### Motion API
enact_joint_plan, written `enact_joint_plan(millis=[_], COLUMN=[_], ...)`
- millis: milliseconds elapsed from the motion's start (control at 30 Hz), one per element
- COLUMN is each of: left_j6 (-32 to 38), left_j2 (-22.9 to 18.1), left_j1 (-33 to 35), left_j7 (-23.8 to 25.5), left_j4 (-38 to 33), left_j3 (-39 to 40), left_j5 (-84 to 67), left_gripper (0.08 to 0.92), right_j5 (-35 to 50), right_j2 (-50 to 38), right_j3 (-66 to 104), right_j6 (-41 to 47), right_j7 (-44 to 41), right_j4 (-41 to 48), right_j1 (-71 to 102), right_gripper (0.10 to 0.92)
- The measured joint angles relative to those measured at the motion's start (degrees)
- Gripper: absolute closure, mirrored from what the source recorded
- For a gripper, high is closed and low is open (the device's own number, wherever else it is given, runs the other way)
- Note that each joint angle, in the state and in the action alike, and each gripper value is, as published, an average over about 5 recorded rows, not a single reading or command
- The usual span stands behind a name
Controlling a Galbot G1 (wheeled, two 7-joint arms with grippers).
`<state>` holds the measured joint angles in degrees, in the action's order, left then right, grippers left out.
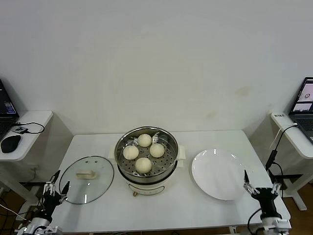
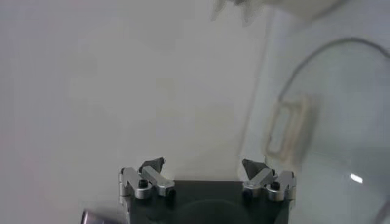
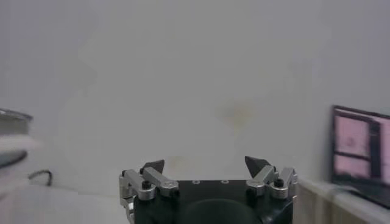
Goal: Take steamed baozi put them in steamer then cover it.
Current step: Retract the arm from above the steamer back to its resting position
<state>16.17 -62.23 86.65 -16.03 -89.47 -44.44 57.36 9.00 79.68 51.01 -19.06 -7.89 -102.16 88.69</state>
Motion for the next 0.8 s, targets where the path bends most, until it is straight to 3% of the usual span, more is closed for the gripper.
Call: enact_joint_plan(millis=[800], left_j6=[0.88], left_j2=[2.37], left_j1=[-8.81], left_j7=[1.32], left_j4=[6.61], left_j3=[7.92], left_j5=[6.89], left_gripper=[0.177], right_j5=[-1.73], right_j2=[5.05], right_j3=[5.13], right_j6=[-2.55], right_j7=[-0.38], right_j4=[0.41], right_j1=[5.37], right_gripper=[0.202])
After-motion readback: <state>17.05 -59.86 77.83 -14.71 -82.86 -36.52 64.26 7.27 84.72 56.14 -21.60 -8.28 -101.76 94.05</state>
